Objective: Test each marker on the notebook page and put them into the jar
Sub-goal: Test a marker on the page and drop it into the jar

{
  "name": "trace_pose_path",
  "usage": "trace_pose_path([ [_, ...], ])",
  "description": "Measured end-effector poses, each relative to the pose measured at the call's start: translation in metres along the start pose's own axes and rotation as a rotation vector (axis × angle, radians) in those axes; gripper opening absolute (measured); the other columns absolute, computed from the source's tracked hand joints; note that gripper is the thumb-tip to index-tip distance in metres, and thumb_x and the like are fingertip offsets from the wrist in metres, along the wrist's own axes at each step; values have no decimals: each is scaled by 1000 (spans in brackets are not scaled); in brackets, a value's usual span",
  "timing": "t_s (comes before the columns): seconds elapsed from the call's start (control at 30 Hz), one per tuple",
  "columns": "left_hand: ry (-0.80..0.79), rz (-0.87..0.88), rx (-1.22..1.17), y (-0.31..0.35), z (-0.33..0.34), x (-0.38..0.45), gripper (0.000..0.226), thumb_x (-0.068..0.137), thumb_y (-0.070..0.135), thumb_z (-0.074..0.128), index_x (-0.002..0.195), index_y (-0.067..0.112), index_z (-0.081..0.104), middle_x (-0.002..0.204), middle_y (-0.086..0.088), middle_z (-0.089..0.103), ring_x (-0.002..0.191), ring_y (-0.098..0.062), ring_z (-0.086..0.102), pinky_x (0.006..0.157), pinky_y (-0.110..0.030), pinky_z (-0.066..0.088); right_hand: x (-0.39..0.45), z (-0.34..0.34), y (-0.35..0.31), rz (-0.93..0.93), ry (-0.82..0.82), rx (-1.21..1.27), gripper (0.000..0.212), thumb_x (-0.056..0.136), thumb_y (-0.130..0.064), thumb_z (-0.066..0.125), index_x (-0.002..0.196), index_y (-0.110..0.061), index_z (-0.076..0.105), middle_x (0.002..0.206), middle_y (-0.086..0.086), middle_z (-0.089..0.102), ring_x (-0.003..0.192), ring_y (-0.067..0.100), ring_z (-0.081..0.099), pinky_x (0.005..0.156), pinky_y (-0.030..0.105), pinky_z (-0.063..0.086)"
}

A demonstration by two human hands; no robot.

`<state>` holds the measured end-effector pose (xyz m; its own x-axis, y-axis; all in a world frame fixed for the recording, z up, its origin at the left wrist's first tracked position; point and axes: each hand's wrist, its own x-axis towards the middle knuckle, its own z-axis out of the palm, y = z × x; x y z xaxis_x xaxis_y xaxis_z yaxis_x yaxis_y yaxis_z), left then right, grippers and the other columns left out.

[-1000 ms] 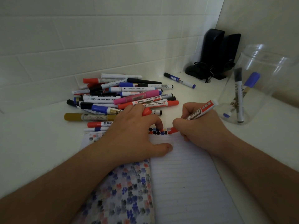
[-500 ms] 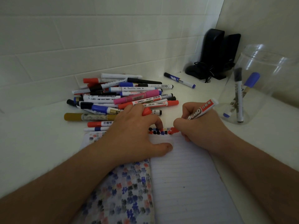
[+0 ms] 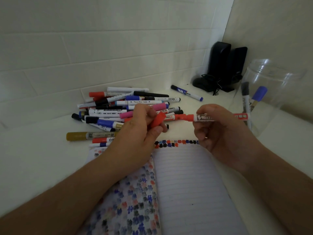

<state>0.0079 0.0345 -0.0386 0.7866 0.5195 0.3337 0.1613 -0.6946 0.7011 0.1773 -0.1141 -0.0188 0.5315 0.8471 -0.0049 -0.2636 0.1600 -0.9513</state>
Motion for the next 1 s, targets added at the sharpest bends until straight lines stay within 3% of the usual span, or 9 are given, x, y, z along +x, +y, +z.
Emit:
trace_pose_path([
  [0.1,-10,2,9,3,-1,0,21,103,26,51,104,43,38,108,16,68,100,6,62,78,-10,48,-1,-2,-2,34,-63,82,25,77,-31,53,82,-17,73,70,6,64,57,19,52,45,22,37],
  [0.2,-18,3,20,6,-1,-1,17,103,27,49,108,41,40,108,15,66,99,2,62,78,-14,48,-1,-3,0,14,-70,41,32,75,-29,47,80,-17,76,69,7,65,56,21,52,45,21,37],
  [0.47,-56,61,66,5,1,-3,21,103,27,50,108,46,40,109,17,62,100,1,59,81,-19,51,-3,1,2,38,-83,-57,24,75,-23,54,82,-14,75,71,12,67,56,21,52,44,22,40],
  [0.57,-79,102,80,6,1,-5,20,103,28,51,109,44,41,107,17,62,96,1,59,76,-18,49,-3,5,5,43,-103,-116,19,82,-22,55,90,-17,72,85,21,72,58,24,55,58,31,39],
  [0.63,-84,107,62,6,0,-5,16,103,29,49,107,42,42,103,17,63,93,3,60,71,-16,48,-4,7,6,26,-124,-133,14,94,-26,61,84,-22,70,93,23,74,60,25,57,64,35,38],
  [0.7,-82,110,26,5,-2,-5,11,104,29,46,104,40,44,96,16,65,88,1,61,67,-14,48,-6,10,7,-10,-126,-139,21,98,-31,65,80,-22,70,88,19,74,61,23,59,65,35,40],
  [0.87,-7,170,-63,11,-1,-6,5,99,35,40,95,34,44,87,18,63,77,-5,61,62,-15,45,-11,21,9,-25,-79,0,15,89,-27,63,83,-14,58,73,12,68,63,19,60,64,31,42],
  [1.0,13,190,-68,12,1,-8,9,101,32,41,93,37,41,83,15,62,75,-12,61,62,-26,51,-13,29,7,-27,-83,23,14,90,-26,62,80,-16,59,72,12,67,63,19,61,61,27,48],
])
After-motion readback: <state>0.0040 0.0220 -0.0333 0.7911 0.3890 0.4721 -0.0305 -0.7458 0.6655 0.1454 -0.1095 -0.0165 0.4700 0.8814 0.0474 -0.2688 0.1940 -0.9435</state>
